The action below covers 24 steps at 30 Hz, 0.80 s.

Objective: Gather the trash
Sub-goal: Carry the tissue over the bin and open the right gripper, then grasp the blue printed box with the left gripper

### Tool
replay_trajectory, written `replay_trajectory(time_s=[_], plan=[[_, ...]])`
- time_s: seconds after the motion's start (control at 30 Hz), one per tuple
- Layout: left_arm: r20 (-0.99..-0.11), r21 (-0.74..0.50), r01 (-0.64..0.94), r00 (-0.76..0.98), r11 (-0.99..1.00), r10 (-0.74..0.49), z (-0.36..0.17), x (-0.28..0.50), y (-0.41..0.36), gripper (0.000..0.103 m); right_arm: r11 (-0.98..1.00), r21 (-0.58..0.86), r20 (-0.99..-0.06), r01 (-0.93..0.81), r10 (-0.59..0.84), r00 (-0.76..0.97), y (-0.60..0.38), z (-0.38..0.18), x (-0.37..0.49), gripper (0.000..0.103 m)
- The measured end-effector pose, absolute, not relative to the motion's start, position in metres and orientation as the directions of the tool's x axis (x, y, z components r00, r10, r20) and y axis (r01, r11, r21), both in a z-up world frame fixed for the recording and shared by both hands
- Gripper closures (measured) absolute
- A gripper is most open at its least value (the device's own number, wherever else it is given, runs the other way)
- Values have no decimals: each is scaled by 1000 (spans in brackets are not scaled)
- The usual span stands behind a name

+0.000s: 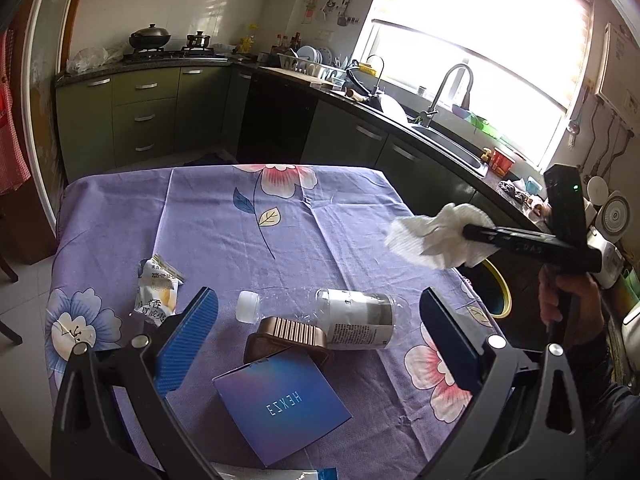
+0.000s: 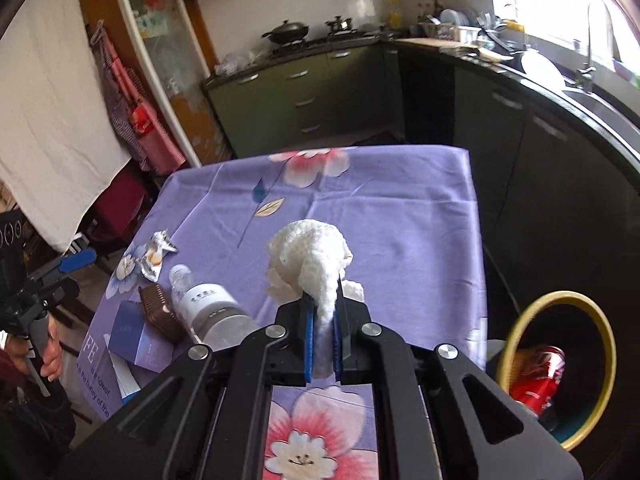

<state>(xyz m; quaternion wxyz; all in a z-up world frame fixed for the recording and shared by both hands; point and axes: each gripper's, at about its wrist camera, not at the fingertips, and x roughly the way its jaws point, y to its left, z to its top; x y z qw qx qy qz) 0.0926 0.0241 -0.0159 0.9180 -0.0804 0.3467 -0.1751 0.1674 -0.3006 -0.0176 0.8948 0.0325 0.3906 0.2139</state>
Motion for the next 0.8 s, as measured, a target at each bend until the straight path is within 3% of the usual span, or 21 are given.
replay_trajectory(time_s=[0.27,0.57,0.6,0.63,0.67,0.7,0.8], plan=[[-620,-262,289,681,921,-389,-17,97,8,7,984,146,-676,-104,176,716,-405,0,147,95],[-633,-229,331,664,915,-399,-12,101,-19,7,982,80,-750,170,-52,659,-498,-49,149,92],[-636,-224,335,661,915,-397,-12,101,-22,7,980,69,-765,187,-69,641,-503,-57,152,89],[-638,-220,337,660,915,-397,-12,102,-24,7,977,59,-773,204,-85,629,-509,-63,152,74],[-641,-217,340,658,915,-396,-12,103,-26,7,970,30,-787,242,-127,603,-517,-73,156,47],[-643,-215,342,655,915,-397,-12,104,-28,7,965,11,-794,261,-151,590,-520,-79,157,37],[-657,-218,352,637,910,-404,-15,107,-34,7,960,24,-792,278,-151,592,-528,-89,157,37]])
